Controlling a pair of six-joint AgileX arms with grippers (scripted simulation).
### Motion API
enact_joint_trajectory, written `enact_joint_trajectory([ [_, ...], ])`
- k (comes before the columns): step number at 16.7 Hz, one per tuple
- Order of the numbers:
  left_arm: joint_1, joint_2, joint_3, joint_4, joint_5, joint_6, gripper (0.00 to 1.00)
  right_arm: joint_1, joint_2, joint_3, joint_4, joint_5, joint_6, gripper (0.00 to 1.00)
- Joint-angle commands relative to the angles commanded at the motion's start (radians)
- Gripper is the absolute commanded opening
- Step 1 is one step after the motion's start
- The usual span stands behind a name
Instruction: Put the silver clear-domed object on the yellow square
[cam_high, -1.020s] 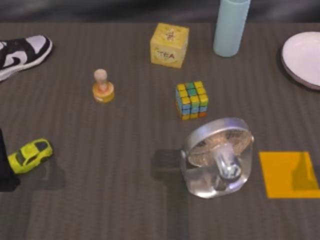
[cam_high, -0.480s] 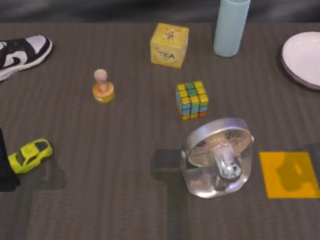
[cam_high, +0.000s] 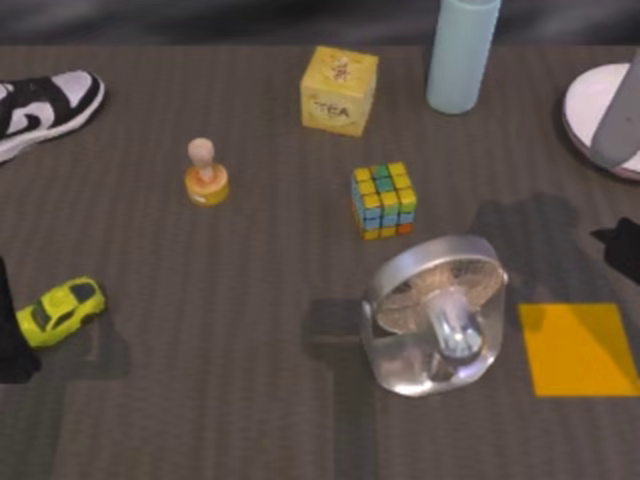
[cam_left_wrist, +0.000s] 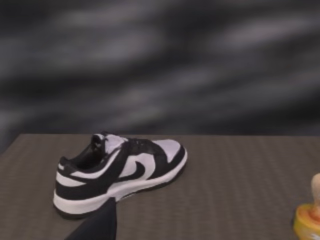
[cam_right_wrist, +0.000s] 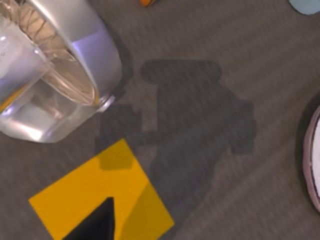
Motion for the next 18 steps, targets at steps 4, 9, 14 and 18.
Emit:
enact_joint_trajectory([
  [4, 0.000, 0.000, 0.000, 0.000, 0.000, 0.000, 1.00, 0.116, 0.393, 0.374, -0.258, -0.001, -0.218, 1.00],
  [9, 0.000, 0.000, 0.000, 0.000, 0.000, 0.000, 1.00, 0.221, 0.735, 0.690, -0.503, -0.002, -0.415, 1.00],
  [14, 0.000, 0.000, 0.000, 0.000, 0.000, 0.000, 1.00, 0.255, 0.841, 0.778, -0.588, -0.002, -0.480, 1.00],
  [18, 0.000, 0.000, 0.000, 0.000, 0.000, 0.000, 1.00, 0.250, 0.839, 0.775, -0.586, -0.002, -0.478, 1.00],
])
